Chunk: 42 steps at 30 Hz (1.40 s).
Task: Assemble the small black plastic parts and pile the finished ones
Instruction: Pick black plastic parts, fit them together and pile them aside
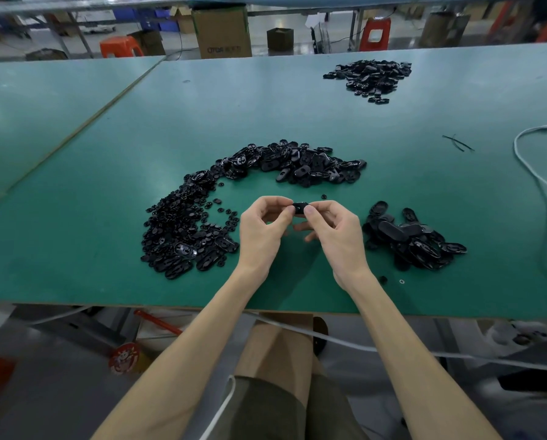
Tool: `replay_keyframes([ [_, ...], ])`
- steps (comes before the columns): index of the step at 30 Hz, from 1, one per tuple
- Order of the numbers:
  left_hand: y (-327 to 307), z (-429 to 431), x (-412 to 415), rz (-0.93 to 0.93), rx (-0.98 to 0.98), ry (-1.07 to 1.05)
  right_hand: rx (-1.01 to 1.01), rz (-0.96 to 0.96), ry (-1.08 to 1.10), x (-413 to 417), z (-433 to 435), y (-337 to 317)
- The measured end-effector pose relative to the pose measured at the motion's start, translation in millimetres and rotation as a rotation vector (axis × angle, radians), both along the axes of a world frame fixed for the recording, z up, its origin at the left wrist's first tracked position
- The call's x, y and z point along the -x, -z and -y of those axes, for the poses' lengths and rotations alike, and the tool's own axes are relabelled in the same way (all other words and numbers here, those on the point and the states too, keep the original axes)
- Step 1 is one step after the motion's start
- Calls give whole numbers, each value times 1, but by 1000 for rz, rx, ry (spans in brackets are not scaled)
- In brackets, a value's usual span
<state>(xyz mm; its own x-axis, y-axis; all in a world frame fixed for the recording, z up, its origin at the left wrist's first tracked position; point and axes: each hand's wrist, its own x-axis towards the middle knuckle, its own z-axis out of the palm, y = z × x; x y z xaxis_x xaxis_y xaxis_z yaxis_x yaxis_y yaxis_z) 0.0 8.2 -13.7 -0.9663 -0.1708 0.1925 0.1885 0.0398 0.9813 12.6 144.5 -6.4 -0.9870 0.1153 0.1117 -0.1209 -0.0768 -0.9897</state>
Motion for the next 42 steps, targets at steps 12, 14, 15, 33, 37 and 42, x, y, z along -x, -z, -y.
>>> replay_keyframes([
  [12,-1,0,1,4,-40,15,4,2,-18,-2,-1,-3],
  [14,0,0,1,10,-41,4,0,3,-22,-2,-2,-3],
  [15,0,0,1,13,-38,-4,-3,3,-25,-1,-2,-2],
  [33,-4,1,-1,-17,-57,57,59,-13,-61,0,-3,-2],
  [37,-4,1,-2,-13,-93,21,4,6,-32,1,-3,1],
  [42,-5,3,-1,20,-178,35,-127,18,-50,2,-4,4],
])
